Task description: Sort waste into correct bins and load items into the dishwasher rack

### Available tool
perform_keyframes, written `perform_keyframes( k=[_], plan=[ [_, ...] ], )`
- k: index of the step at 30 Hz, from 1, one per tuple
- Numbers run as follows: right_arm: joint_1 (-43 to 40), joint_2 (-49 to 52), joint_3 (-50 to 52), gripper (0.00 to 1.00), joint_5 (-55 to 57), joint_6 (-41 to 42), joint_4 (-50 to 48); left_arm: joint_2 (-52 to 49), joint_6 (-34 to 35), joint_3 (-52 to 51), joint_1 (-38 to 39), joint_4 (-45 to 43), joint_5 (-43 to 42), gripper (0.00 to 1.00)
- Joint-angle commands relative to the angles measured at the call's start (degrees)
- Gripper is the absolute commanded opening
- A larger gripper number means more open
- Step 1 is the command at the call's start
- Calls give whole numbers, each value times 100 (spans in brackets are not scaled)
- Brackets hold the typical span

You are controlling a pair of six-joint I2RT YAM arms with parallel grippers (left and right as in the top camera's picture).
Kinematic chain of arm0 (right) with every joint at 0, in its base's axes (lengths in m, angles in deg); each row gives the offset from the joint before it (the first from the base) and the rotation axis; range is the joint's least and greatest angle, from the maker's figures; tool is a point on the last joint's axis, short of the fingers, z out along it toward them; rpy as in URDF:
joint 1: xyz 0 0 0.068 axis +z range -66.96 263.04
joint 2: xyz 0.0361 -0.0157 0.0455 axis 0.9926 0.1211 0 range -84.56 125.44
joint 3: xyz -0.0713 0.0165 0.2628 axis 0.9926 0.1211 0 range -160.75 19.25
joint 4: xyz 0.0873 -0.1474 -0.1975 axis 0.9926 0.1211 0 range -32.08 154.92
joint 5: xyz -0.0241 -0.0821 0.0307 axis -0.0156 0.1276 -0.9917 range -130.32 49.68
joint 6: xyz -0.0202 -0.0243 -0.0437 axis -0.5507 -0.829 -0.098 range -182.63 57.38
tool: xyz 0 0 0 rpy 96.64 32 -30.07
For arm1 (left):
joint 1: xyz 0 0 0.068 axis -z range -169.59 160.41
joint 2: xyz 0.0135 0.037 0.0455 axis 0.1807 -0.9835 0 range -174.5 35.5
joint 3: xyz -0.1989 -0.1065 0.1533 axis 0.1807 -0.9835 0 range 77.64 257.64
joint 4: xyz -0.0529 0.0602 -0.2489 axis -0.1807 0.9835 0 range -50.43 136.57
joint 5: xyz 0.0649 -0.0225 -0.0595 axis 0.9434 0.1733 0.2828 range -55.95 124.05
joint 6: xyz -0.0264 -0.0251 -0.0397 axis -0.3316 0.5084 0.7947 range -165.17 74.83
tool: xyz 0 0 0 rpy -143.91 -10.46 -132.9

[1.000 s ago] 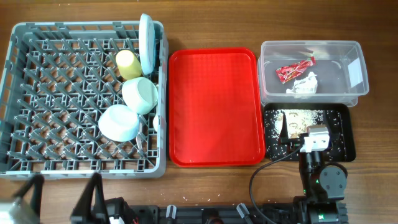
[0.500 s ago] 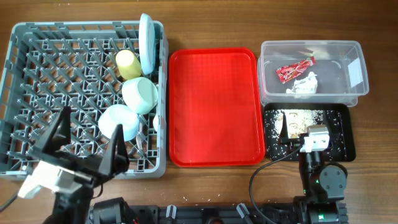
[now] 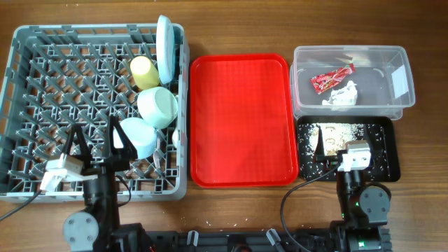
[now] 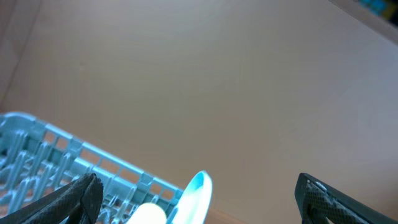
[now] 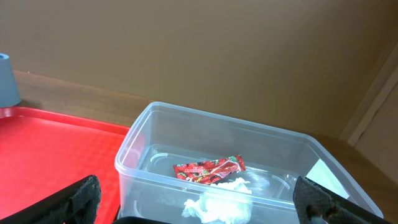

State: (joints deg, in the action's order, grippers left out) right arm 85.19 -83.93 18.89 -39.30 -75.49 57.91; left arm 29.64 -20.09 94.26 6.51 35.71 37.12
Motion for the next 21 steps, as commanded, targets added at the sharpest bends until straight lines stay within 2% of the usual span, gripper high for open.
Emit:
perform_keyframes(
  k=[1, 9, 16, 21],
  plan=[
    [-24, -42, 7, 100, -111, 98, -35, 70, 262, -525, 31, -337, 280, 100],
    [-24, -42, 7, 100, -111, 98, -33, 282, 260, -1222, 33, -444, 275, 100],
    [-24, -42, 7, 100, -111, 98, -33, 476, 258, -1582, 33, -428, -114, 100],
    [-24, -42, 7, 100, -111, 98, -33, 518, 199, -1628, 33, 282, -127, 100]
  ],
)
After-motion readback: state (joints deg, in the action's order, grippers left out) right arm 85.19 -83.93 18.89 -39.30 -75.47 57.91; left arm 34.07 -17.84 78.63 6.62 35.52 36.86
